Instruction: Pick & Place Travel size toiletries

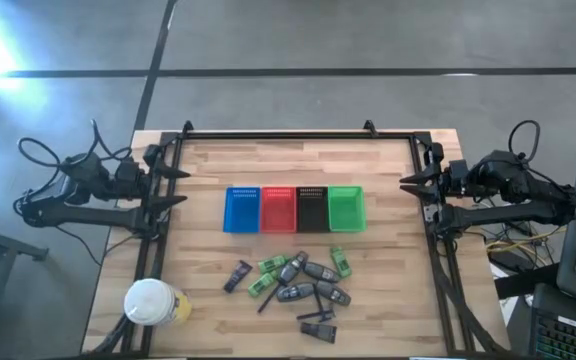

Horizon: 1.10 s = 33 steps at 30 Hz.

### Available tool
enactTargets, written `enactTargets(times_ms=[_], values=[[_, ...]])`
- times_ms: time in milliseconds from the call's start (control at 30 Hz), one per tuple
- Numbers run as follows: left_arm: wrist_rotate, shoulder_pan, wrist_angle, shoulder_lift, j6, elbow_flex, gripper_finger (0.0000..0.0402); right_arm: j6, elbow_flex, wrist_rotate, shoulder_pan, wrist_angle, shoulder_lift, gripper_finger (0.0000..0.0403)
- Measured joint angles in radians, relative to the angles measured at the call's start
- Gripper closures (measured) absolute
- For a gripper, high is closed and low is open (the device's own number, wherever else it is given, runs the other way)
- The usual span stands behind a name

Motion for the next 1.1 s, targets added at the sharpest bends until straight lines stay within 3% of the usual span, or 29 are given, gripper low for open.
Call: enactTargets(times_ms=[233, 567, 767, 1100], values=[[0.0, 0.0, 0.0, 0.0, 0.0, 0.0, 0.0138, 0.0, 0.0, 0.0, 0.0, 0.0, 0.0, 0.036], [0.0, 0.0, 0.0, 0.0, 0.0, 0.0, 0.0138, 0.007, 0.0, 0.0, 0.0, 0.012, 0.0, 0.0331], [0.0, 0.0, 0.0, 0.0, 0.0, 0.0, 0.0138, 0.326, 0.0, 0.0, -0.001, 0.032, 0.0, 0.0312], [0.0, 0.0, 0.0, 0.0, 0.0, 0.0, 0.0138, 0.334, 0.0, 0.0, -0.001, 0.053, 0.005, 0.0288]])
